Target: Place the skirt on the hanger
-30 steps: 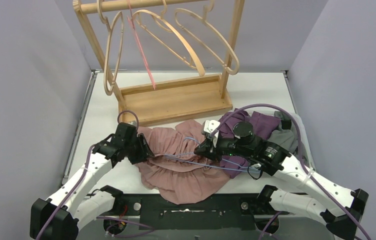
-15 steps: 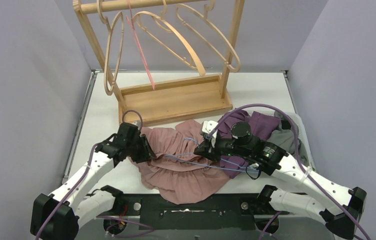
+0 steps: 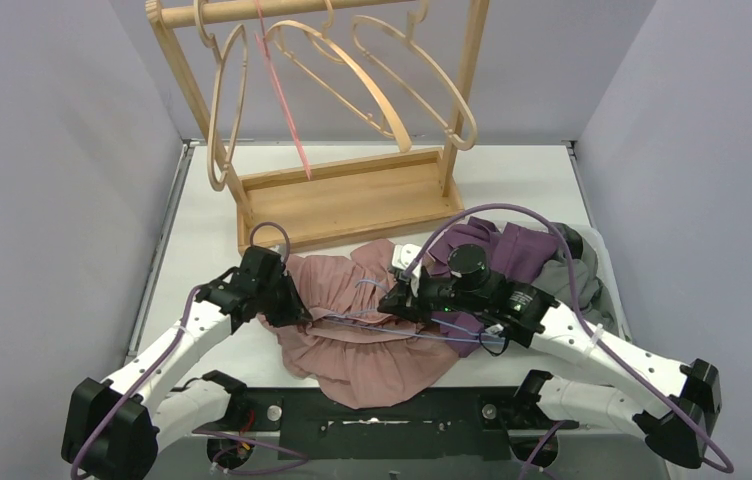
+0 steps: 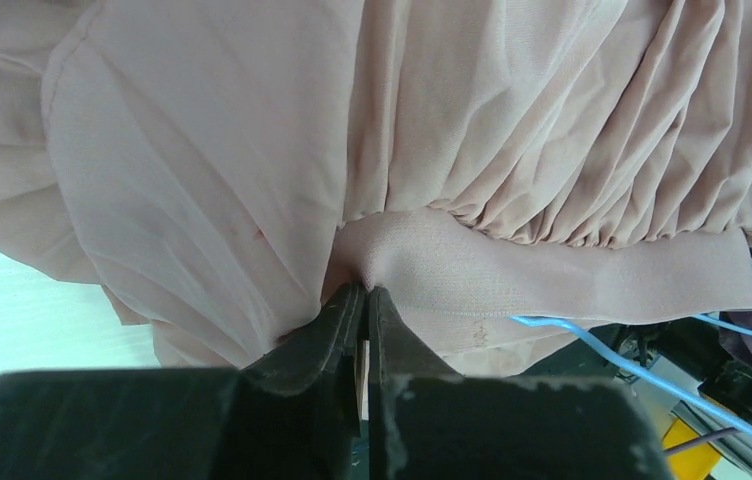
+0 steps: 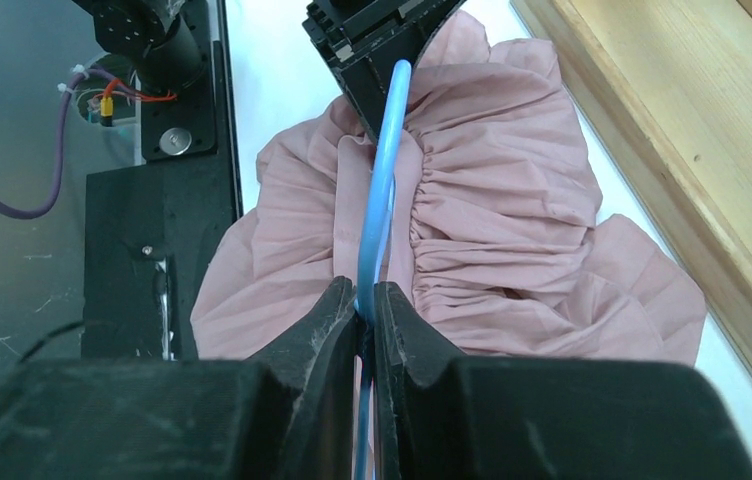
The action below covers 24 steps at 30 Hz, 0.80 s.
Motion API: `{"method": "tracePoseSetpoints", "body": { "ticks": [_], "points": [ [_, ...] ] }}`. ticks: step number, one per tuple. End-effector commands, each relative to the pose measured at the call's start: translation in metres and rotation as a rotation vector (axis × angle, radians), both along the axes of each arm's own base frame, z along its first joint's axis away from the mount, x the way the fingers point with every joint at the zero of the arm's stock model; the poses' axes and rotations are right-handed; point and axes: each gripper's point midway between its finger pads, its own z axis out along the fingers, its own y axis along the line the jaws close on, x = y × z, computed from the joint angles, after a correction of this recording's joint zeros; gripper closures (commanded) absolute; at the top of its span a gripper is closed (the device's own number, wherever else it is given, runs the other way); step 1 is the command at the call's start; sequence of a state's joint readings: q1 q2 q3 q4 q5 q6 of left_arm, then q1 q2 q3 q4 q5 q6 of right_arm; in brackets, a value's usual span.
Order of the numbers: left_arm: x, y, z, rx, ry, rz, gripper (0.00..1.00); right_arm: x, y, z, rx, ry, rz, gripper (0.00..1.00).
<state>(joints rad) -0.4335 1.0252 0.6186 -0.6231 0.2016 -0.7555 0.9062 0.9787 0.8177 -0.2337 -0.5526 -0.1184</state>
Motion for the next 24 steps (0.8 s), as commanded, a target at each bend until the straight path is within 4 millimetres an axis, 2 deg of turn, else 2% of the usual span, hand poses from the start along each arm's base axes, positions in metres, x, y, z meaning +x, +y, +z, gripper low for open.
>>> {"method": "tracePoseSetpoints", "body": {
  "ticks": [1, 9, 13, 18, 21, 24],
  "points": [
    [0.022, -0.010, 0.036, -0.055, -0.116, 0.013, 1.00, 0.004, 0.020, 0.024, 0.103, -0.069, 0.026, 1.00],
    [0.021, -0.030, 0.091, -0.229, -0.155, 0.042, 1.00, 0.017, 0.038, 0.026, 0.146, -0.151, -0.031, 1.00],
    [0.018, -0.048, 0.121, -0.383, -0.178, 0.020, 1.00, 0.030, 0.042, 0.029, 0.206, -0.200, -0.109, 1.00],
    [0.015, -0.078, 0.155, -0.654, -0.225, -0.050, 1.00, 0.043, 0.048, 0.028, 0.291, -0.249, -0.161, 1.00],
    [0.011, -0.088, 0.162, -0.731, -0.256, -0.105, 1.00, 0.052, 0.052, 0.022, 0.323, -0.269, -0.197, 1.00],
    [0.008, -0.090, 0.150, -0.682, -0.309, -0.177, 1.00, 0.057, 0.054, 0.020, 0.366, -0.293, -0.222, 1.00]
  ]
}}
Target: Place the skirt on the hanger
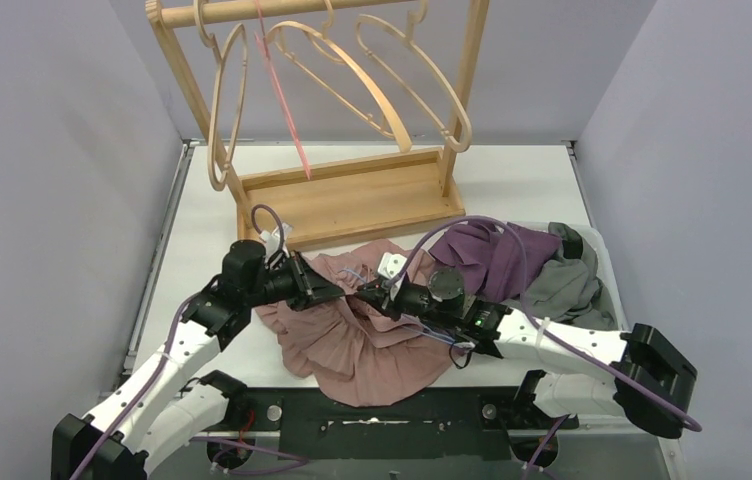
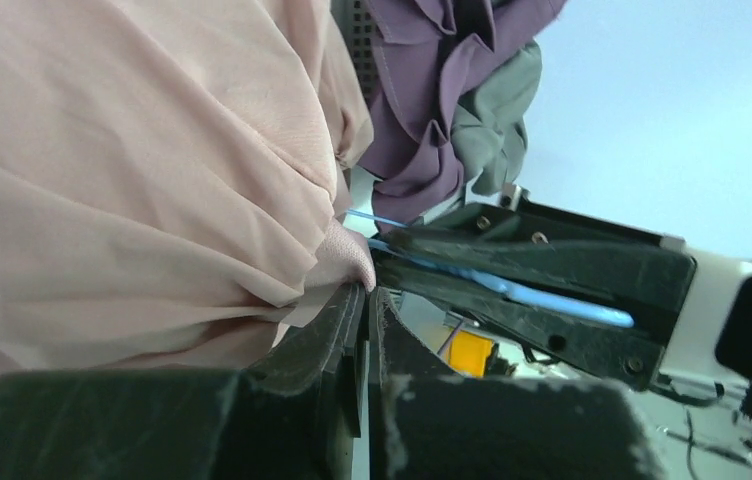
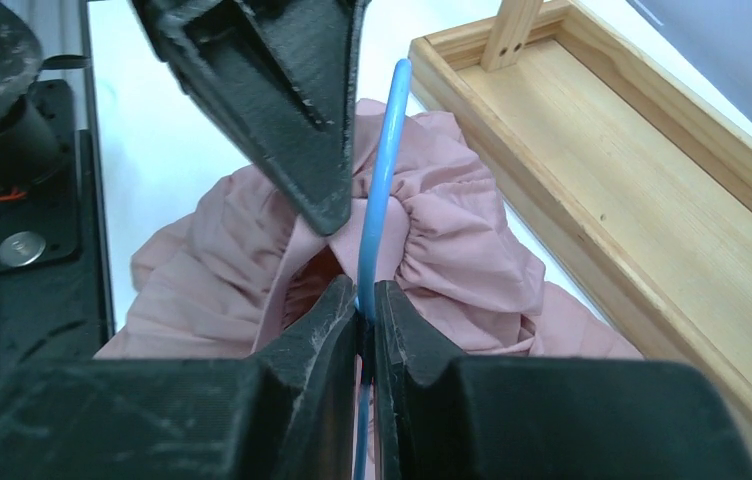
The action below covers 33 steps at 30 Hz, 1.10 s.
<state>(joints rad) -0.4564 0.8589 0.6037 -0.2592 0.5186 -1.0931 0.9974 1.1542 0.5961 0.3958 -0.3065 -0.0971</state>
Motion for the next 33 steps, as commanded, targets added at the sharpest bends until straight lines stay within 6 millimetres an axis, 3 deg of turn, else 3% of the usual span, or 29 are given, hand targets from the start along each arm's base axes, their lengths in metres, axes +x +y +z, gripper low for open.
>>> {"method": "tracePoseSetpoints", "body": {
  "ticks": [1, 4, 6, 7, 10, 11, 15, 18, 20, 25, 30, 33],
  "points": [
    [-0.001, -0.015, 0.026, -0.061, -0.211, -0.119, 0.98, 0.018, 0.010, 0.048, 0.218, -0.143, -0.070, 1.00],
    [0.012, 0.007, -0.006, 0.143, -0.265, -0.094, 0.65, 0.019, 0.012, 0.044, 0.235, -0.158, -0.076, 1.00],
    [0.026, 0.026, -0.013, 0.266, -0.311, -0.045, 0.48, 0.020, 0.011, 0.044, 0.253, -0.170, -0.078, 1.00],
    [0.031, 0.035, -0.014, 0.316, -0.340, -0.029, 0.38, 0.020, 0.011, 0.043, 0.257, -0.173, -0.080, 1.00],
    [0.043, 0.051, 0.008, 0.416, -0.482, -0.030, 0.16, 0.021, 0.011, 0.041, 0.264, -0.170, -0.077, 1.00],
    [0.044, 0.055, 0.014, 0.449, -0.525, -0.048, 0.13, 0.021, 0.010, 0.041, 0.267, -0.167, -0.074, 1.00],
    [0.047, 0.055, 0.037, 0.494, -0.721, -0.127, 0.13, 0.022, 0.009, 0.040, 0.288, -0.150, -0.067, 1.00],
    [0.045, 0.047, 0.044, 0.507, -0.845, -0.243, 0.29, 0.023, 0.008, 0.040, 0.292, -0.137, -0.064, 1.00],
    [0.038, 0.042, 0.036, 0.543, -0.965, -0.390, 0.38, 0.025, 0.006, 0.041, 0.299, -0.129, -0.063, 1.00],
    [0.036, 0.036, 0.010, 0.610, -1.247, -0.598, 0.40, 0.026, 0.007, 0.038, 0.305, -0.108, -0.052, 1.00],
    [0.047, 0.021, -0.013, 0.563, -1.300, -0.667, 0.41, 0.024, 0.009, 0.037, 0.304, -0.094, -0.034, 1.00],
    [0.052, 0.012, -0.011, 0.525, -1.342, -0.696, 0.44, 0.021, 0.011, 0.037, 0.300, -0.084, -0.014, 1.00]
  ]
}}
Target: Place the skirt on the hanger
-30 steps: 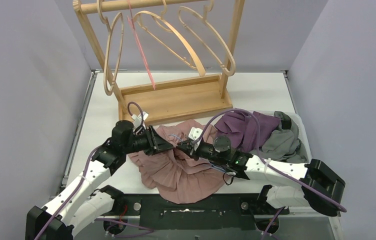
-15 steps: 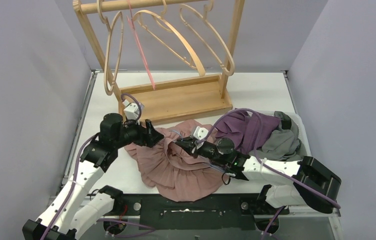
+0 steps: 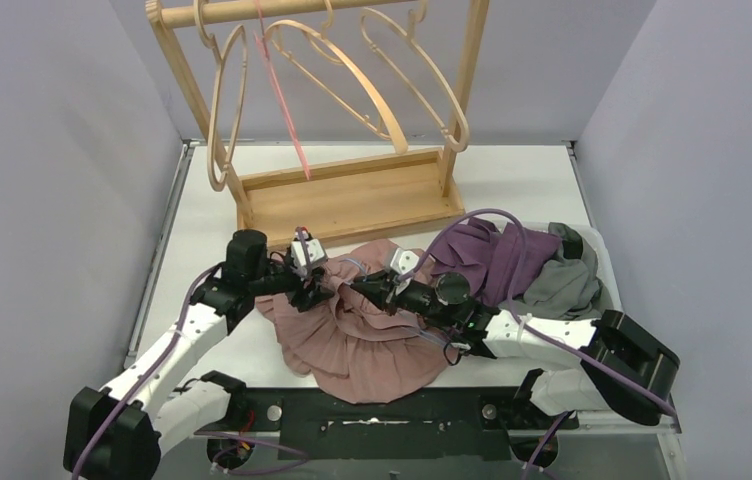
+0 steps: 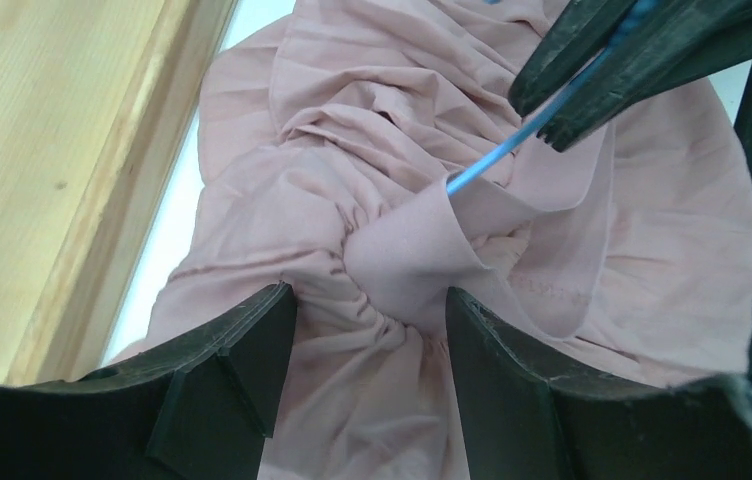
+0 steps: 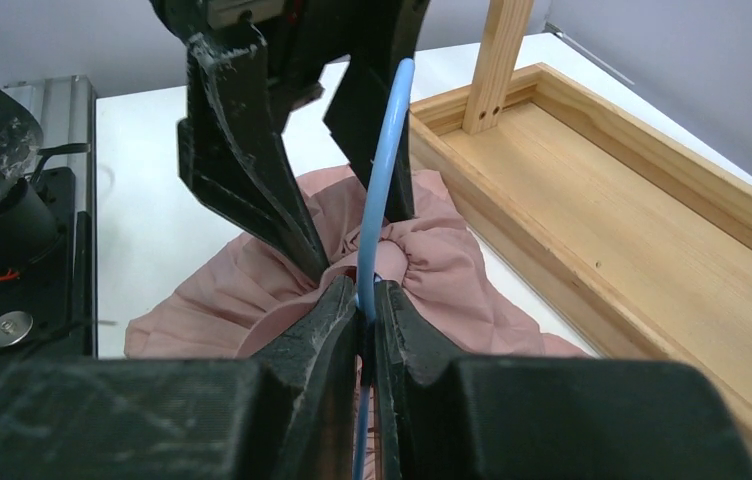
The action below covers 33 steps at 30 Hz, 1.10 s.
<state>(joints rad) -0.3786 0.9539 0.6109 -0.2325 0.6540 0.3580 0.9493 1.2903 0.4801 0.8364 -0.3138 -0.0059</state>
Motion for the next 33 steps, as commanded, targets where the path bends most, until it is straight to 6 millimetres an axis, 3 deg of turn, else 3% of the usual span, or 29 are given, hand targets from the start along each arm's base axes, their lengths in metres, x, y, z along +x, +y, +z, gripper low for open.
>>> {"method": "tracePoseSetpoints", "body": {
  "ticks": [1, 11, 17, 20, 23, 25, 33],
  "points": [
    [0.016, -0.024, 0.032, -0.070, -0.222, -0.167, 0.45, -0.001, 0.005, 0.037, 0.106, -0.067, 0.035, 1.00],
    [-0.006, -0.040, 0.033, -0.138, -0.183, -0.337, 0.49, -0.005, 0.014, 0.046, 0.117, -0.062, 0.103, 1.00],
    [-0.019, -0.046, 0.023, -0.146, -0.128, -0.398, 0.50, -0.009, 0.021, 0.048, 0.116, -0.058, 0.147, 1.00],
    [-0.022, -0.043, 0.012, -0.110, -0.110, -0.404, 0.65, -0.010, 0.021, 0.051, 0.123, -0.059, 0.155, 1.00],
    [-0.024, -0.043, 0.012, -0.099, -0.125, -0.408, 0.97, -0.011, 0.021, 0.053, 0.128, -0.056, 0.154, 1.00],
    [-0.019, -0.042, 0.025, -0.089, -0.164, -0.402, 1.00, -0.010, 0.018, 0.054, 0.125, -0.044, 0.140, 1.00],
    [-0.014, -0.013, 0.056, 0.012, -0.305, -0.253, 1.00, -0.001, -0.015, 0.061, 0.077, 0.068, -0.039, 0.49]
  ]
}}
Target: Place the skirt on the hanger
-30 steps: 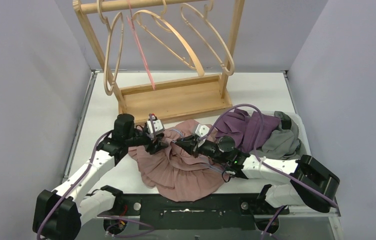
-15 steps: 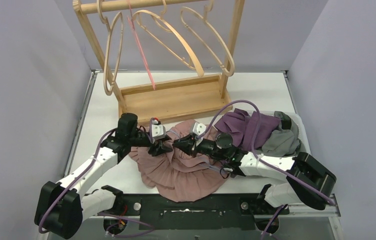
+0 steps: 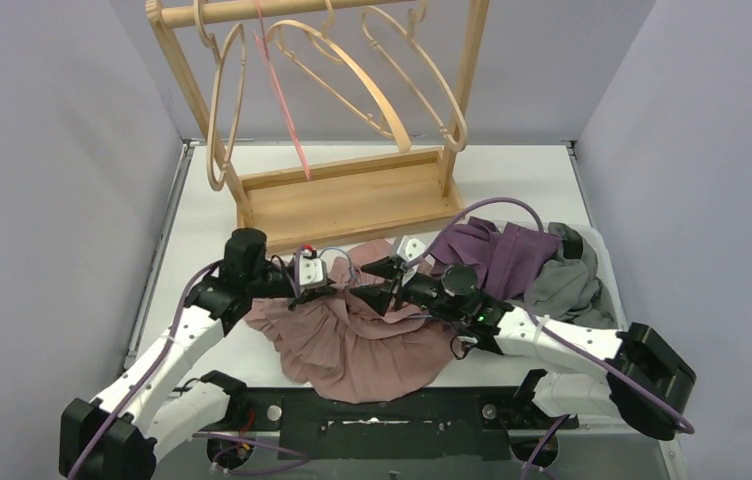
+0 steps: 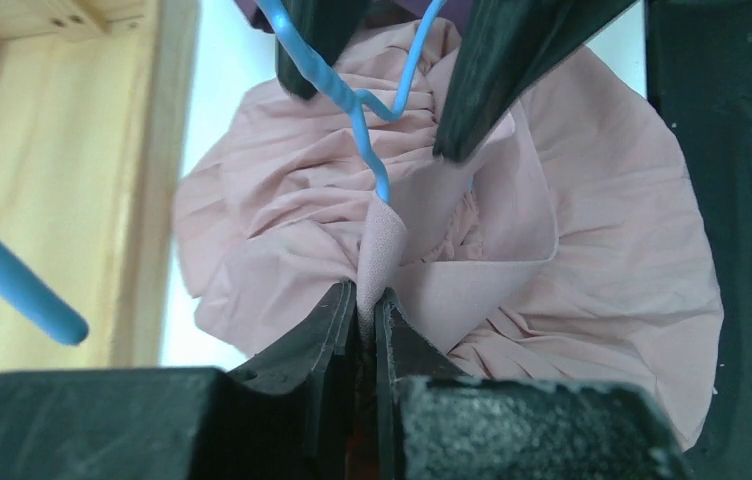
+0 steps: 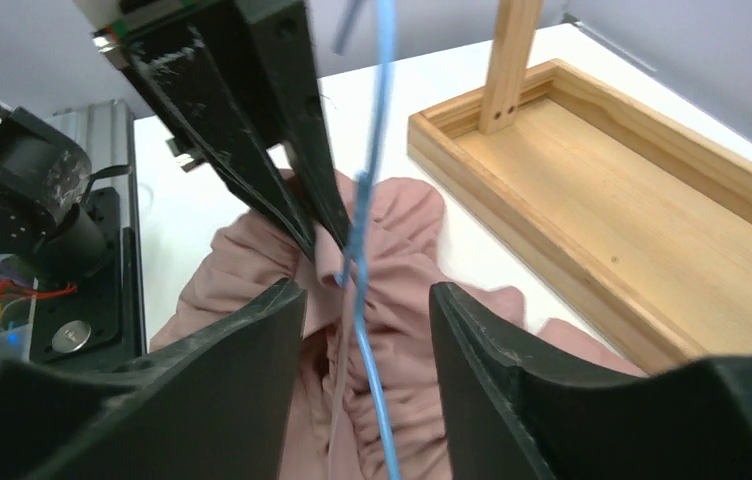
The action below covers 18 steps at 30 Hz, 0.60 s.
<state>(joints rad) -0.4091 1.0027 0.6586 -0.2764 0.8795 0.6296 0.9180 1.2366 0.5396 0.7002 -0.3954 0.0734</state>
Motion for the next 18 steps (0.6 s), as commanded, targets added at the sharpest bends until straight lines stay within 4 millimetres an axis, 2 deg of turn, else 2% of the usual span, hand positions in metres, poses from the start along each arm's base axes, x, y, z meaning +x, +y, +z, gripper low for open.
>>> {"method": "tracePoseSetpoints", "body": {
  "ticks": [1, 3, 8, 11, 15, 18],
  "points": [
    [0.008, 0.018, 0.047, 0.009, -0.178, 0.099, 1.00, 0.004, -0.023, 0.052, 0.070, -0.009, -0.119, 0.43],
    [0.004, 0.026, 0.055, 0.022, -0.205, 0.135, 1.00, 0.002, -0.038, 0.060, 0.074, 0.002, -0.165, 0.38],
    [-0.004, 0.049, 0.081, 0.042, -0.261, 0.246, 1.00, 0.003, -0.077, 0.076, 0.096, 0.086, -0.318, 0.35],
    [-0.005, 0.061, 0.101, 0.026, -0.309, 0.325, 1.00, 0.003, -0.094, 0.077, 0.107, 0.176, -0.396, 0.33],
    [0.000, 0.076, 0.121, 0.006, -0.340, 0.442, 1.00, 0.005, -0.106, 0.060, 0.096, 0.360, -0.504, 0.33],
    [0.003, 0.081, 0.130, -0.015, -0.339, 0.498, 1.00, -0.003, -0.096, 0.042, 0.076, 0.466, -0.470, 0.33]
  ]
}}
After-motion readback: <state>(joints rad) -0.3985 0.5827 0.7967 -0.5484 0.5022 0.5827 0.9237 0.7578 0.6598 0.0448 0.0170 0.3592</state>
